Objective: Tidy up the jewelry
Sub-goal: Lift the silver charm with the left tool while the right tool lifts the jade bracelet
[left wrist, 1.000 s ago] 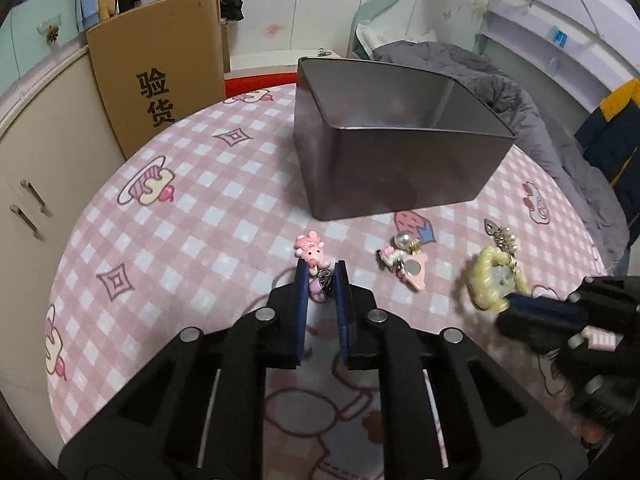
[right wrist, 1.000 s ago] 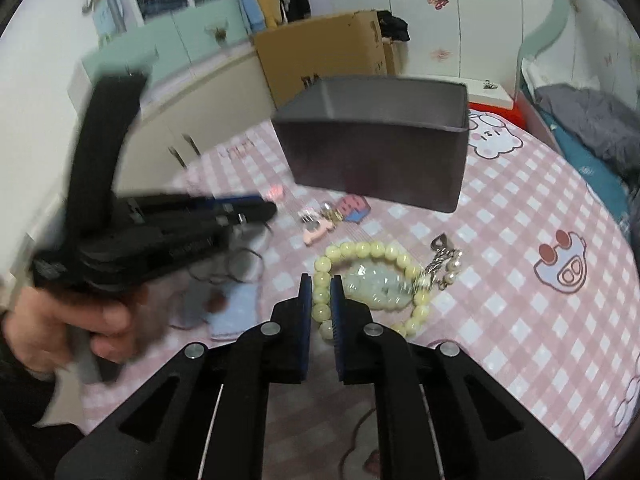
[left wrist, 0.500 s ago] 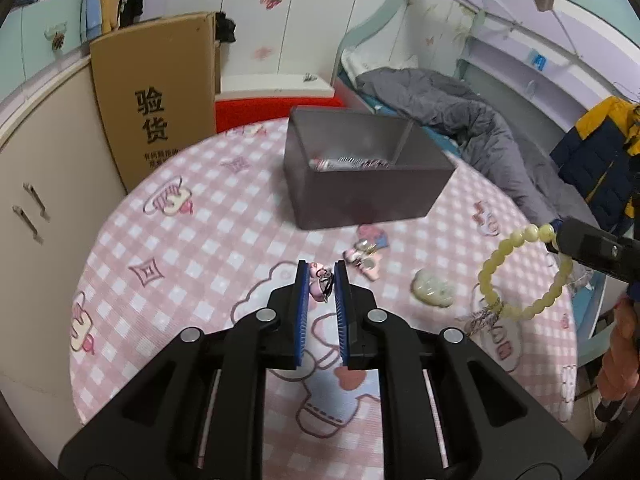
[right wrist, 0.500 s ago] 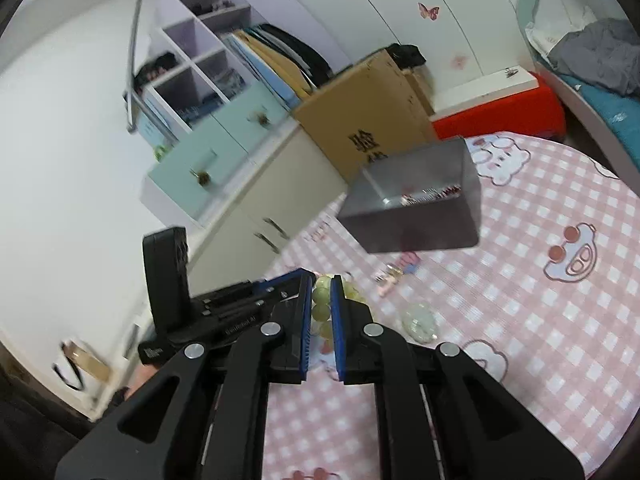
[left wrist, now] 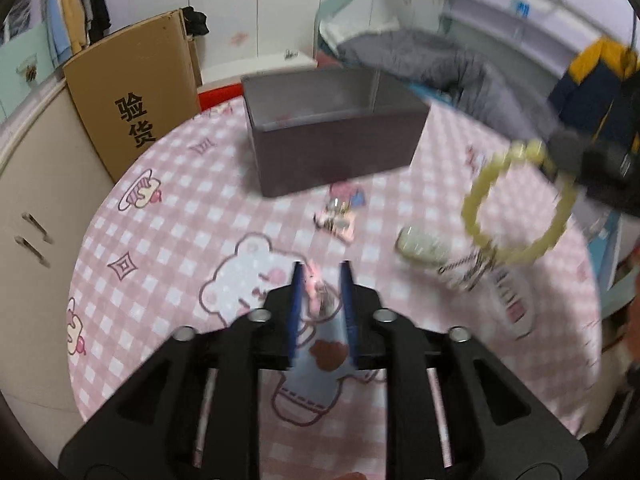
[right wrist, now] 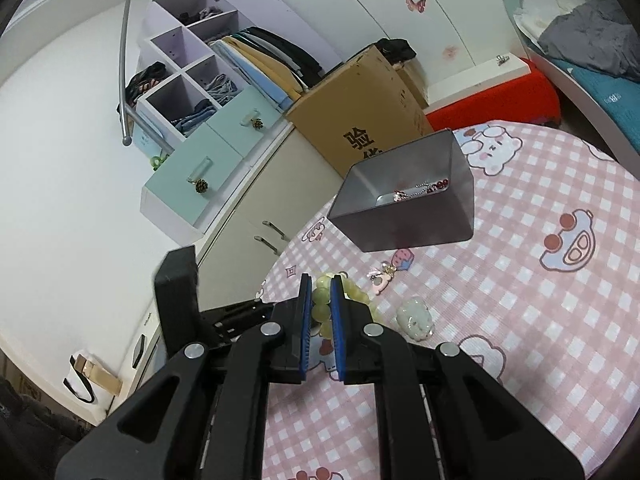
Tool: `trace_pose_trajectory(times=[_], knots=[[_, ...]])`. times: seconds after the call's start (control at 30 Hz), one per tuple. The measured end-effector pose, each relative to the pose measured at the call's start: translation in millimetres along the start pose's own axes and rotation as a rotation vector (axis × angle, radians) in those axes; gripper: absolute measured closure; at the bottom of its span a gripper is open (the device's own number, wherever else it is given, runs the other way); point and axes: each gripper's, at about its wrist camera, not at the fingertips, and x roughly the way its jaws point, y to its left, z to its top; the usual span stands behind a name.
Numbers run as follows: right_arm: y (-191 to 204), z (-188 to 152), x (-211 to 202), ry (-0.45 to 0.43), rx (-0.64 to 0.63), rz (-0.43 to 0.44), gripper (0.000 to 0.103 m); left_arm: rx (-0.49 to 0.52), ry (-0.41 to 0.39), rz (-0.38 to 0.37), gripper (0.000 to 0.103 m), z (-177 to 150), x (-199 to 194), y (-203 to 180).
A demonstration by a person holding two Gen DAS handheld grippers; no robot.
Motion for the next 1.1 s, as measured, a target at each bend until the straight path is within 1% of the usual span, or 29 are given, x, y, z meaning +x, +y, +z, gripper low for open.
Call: trace_pose_trajectory(times=[0.03,0.07,0.1,0.13,0.2,0.23,0.3,0.47,0.53,0.57,0.6,0.63,0.67,0.7,0.73,0.77,0.8,0.9,0.97,1.1], knots=[[-1,0,0,0.000,0.003,0.000,0.095,0.015,-0.014,0.006,0.043,-2,-1,-3],[-1,0,0,0.000,0.004,0.001,0.095,0.026,-0.050,0.010,0.017,-5,-7,-7],[-1,0,-1,-0.001,0.004,0.002,0.095,0.039,-0.103,0.007,0.012,-8,-15,-11],[-1,0,-1,-0.001,0.001,0.002,0.095,0.049,-0.120,-0.006,0.011,-9,-18,-13],[-1,0,-1,-0.002,0.002,0.004,0.095,0.075,-0.123,-0.060,0.011,-10,-19,-22],[0,1,-1,-0.002,0.002,0.006,0.095,0.084,-0.128,-0.065,0.011,-11,-17,-25],[2,2,-2,-0.001,-0.004,0.011,0.095,0.096,-0.118,-0.075,0.011,-10,-12,-30],[8,5,-4,-0.002,-0.013,0.022,0.095,0.106,-0.112,-0.185,0.011,-6,-2,-40],[8,6,-5,-0.004,-0.013,0.028,0.095,0.118,-0.113,-0.215,0.011,-6,0,-46],[9,6,-5,-0.003,-0.013,0.029,0.095,0.121,-0.113,-0.237,0.016,-5,0,-48],[9,7,-5,-0.002,-0.014,0.029,0.095,0.121,-0.112,-0.260,0.024,-5,1,-49],[9,6,-5,0.001,-0.015,0.030,0.095,0.118,-0.102,-0.296,0.043,-4,3,-49],[9,6,-5,0.003,-0.015,0.031,0.095,0.107,-0.085,-0.344,0.059,-2,6,-49],[9,5,-4,0.003,-0.014,0.031,0.095,0.104,-0.081,-0.361,0.068,-1,10,-49],[9,5,-5,0.002,-0.012,0.031,0.095,0.107,-0.069,-0.382,0.082,0,12,-50],[8,5,-5,0.001,-0.011,0.031,0.095,0.111,-0.064,-0.392,0.092,0,13,-51],[8,5,-6,-0.001,-0.009,0.028,0.095,0.115,-0.063,-0.401,0.094,0,13,-52],[6,5,-8,-0.014,-0.005,0.007,0.095,0.101,-0.065,-0.422,0.094,-2,9,-50],[1,5,-10,-0.028,0.009,-0.014,0.095,0.081,-0.070,-0.413,0.094,-5,4,-44],[-10,7,-14,-0.054,0.041,-0.045,0.095,0.073,-0.076,-0.383,0.094,-16,-9,-33]])
